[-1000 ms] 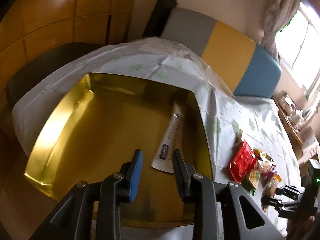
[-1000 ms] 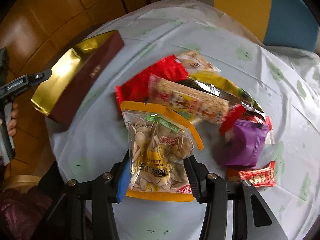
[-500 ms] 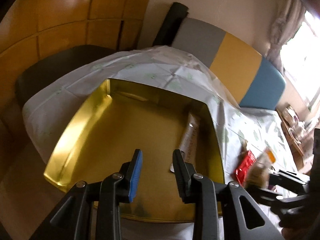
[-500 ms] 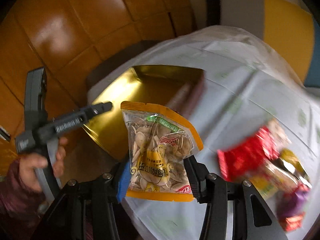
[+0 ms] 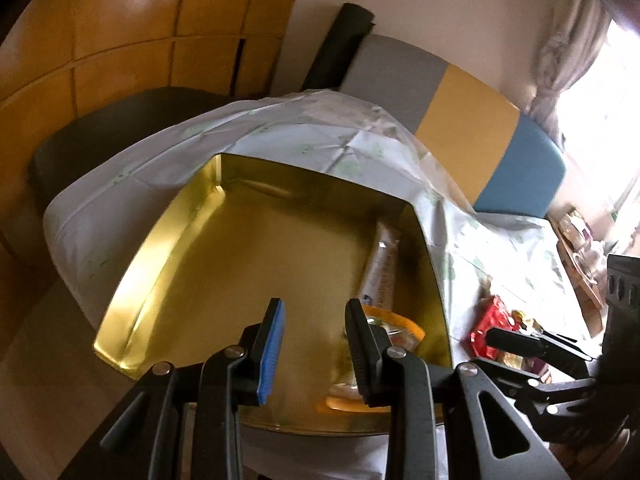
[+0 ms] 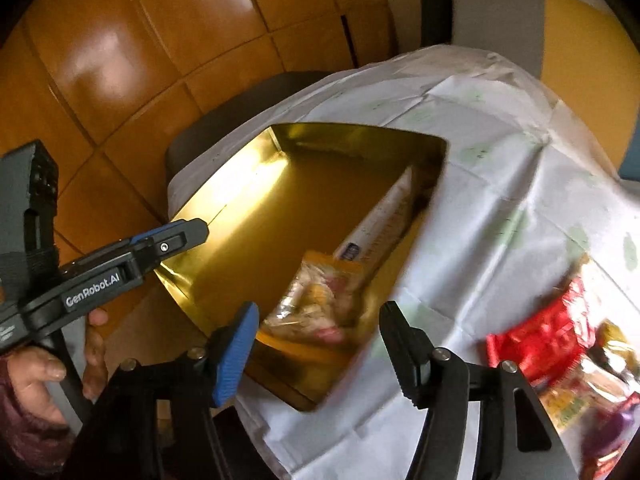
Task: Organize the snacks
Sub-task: 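Move the left gripper to the snacks and grasp the peanut brittle bar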
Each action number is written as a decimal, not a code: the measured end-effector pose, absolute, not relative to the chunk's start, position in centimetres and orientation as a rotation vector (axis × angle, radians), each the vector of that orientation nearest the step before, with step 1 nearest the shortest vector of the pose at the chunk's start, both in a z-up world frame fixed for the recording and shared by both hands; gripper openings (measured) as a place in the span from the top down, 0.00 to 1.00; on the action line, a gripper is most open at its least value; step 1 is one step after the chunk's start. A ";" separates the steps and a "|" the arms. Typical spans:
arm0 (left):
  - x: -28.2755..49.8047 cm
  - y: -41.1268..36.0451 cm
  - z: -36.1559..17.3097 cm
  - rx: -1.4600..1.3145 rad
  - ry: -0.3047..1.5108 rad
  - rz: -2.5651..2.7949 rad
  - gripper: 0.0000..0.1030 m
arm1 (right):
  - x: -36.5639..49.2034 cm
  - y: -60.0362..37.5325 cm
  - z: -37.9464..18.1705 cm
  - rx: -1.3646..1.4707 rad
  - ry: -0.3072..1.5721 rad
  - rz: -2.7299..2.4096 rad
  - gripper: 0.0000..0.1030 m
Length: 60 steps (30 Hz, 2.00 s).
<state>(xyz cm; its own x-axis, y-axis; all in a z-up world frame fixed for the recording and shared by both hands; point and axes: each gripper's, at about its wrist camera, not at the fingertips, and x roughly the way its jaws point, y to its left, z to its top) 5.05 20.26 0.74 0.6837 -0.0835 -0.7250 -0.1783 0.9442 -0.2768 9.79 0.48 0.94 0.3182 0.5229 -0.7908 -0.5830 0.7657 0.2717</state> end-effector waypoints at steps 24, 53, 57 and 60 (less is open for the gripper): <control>6.5 5.1 1.7 0.011 0.883 -0.327 0.64 | 9.1 -26.2 -1.0 -0.044 1.034 0.147 0.31; 14.6 -15.2 -4.3 0.699 1.006 -0.782 0.54 | 10.0 -34.4 -0.8 0.323 1.034 -0.075 0.24; 14.7 -15.9 -5.2 0.722 1.023 -0.793 0.57 | 10.0 -34.5 -0.7 0.329 1.028 -0.073 0.23; 14.4 -15.7 -5.0 0.683 0.995 -0.787 0.65 | 10.1 -34.6 -0.7 0.323 1.027 -0.075 0.23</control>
